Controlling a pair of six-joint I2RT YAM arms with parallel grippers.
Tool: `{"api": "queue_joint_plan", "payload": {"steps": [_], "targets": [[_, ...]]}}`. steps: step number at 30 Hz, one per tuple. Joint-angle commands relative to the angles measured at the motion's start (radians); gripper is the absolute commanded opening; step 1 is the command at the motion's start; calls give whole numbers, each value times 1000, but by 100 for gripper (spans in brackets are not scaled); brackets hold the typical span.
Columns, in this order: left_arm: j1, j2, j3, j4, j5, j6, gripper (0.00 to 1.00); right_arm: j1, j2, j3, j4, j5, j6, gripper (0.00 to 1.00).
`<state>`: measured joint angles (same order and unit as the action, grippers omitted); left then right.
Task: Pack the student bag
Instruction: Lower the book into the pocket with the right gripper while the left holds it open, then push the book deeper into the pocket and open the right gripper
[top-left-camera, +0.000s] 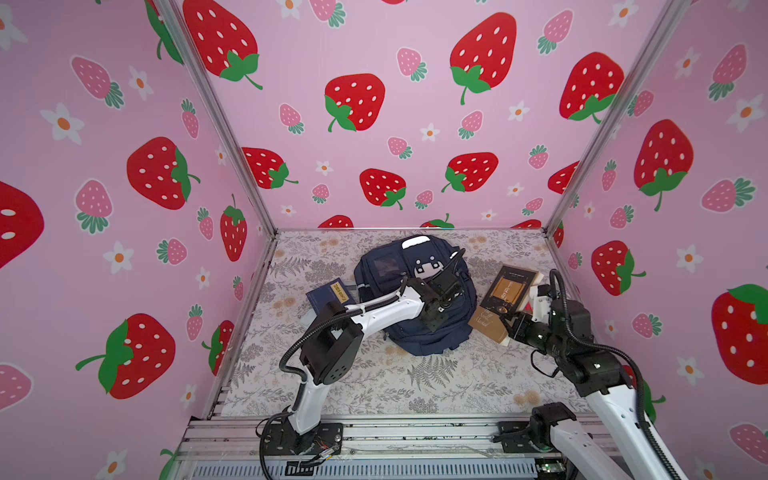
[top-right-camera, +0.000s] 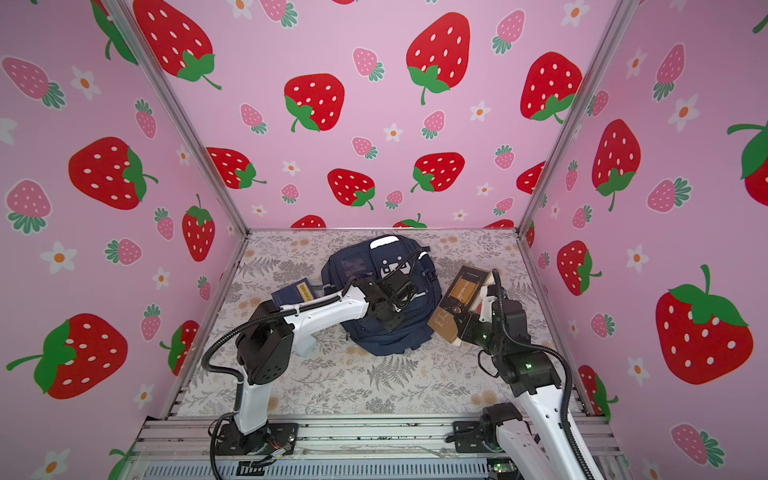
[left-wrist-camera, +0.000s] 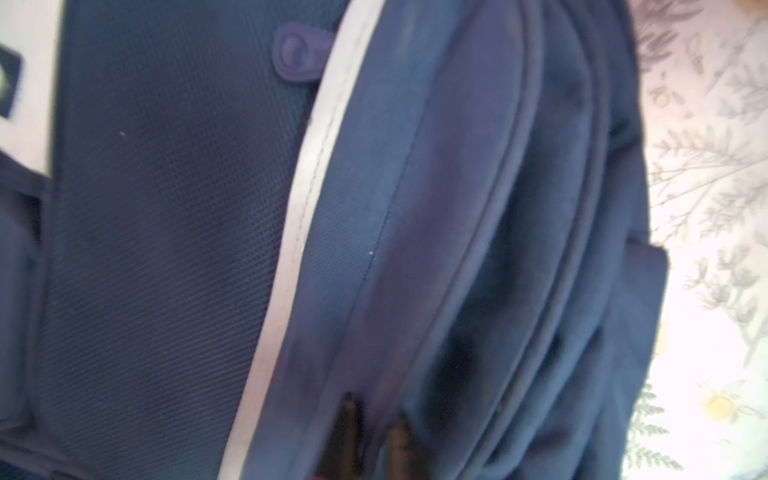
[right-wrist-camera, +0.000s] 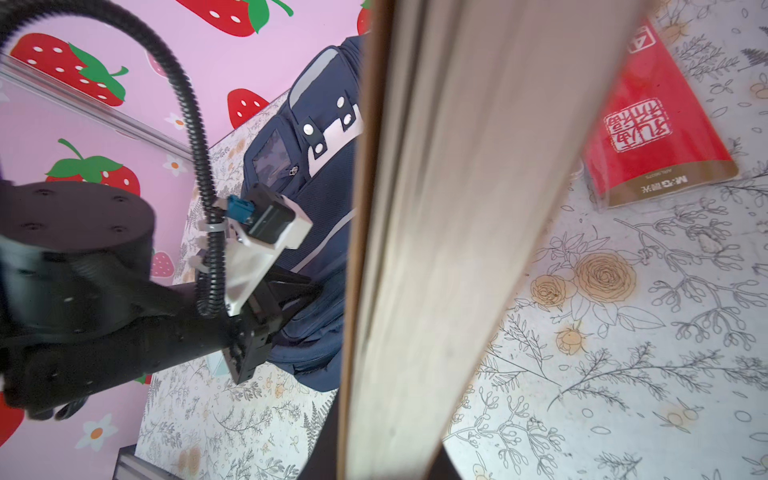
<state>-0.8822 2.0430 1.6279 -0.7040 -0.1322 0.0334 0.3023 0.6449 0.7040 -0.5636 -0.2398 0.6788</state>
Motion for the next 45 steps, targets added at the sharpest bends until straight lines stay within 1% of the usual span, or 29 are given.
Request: {"api": "queue_joint_plan", "payload": {"steps": [1,3,5,6,8,11,12,13,16,18,23,25,28,31,34,38,39,45], "targets": [[2,-24,33,16,-24,-19,0,-5,-43,37,-18,-21,-11,0],[10,-67,16,42,-22,-23,0,-5,-68,40,-34,-34,-3,0],[25,-118,-8,81,-11,-42,0,-4,-88,41,-42,-73,1,0],[39,-148,-23,104,13,-57,0,-5,-100,33,-39,-102,4,0],[71,-209,-51,156,88,-95,0,-4,-123,10,-23,-142,19,0],[147,-285,-96,258,260,-174,0,-5,-142,-30,9,-174,54,0],[171,-302,-108,292,347,-197,0,-5,-145,-51,38,-199,77,0],[189,-310,-109,313,390,-213,0,-5,-148,-74,80,-231,104,0],[217,-304,-85,314,464,-232,0,-3,-153,-142,196,-293,186,0],[224,-302,-82,320,501,-237,0,-2,-163,-182,256,-314,235,0],[226,-307,-80,342,552,-237,0,10,-205,-304,390,-322,356,0],[226,-310,-82,352,582,-237,0,25,-207,-384,524,-338,444,0],[227,-317,-85,365,621,-237,0,59,-172,-447,685,-324,500,0],[227,-320,-71,350,649,-223,0,85,-107,-468,802,-270,508,0],[230,-324,-66,335,660,-209,0,108,7,-500,1031,-247,546,0],[232,-328,-59,321,701,-194,0,176,235,-486,1256,-194,534,0],[232,-328,-58,321,713,-191,0,194,311,-472,1306,-180,524,0],[239,-336,-65,338,784,-190,0,259,632,-383,1578,-117,500,0]]}}
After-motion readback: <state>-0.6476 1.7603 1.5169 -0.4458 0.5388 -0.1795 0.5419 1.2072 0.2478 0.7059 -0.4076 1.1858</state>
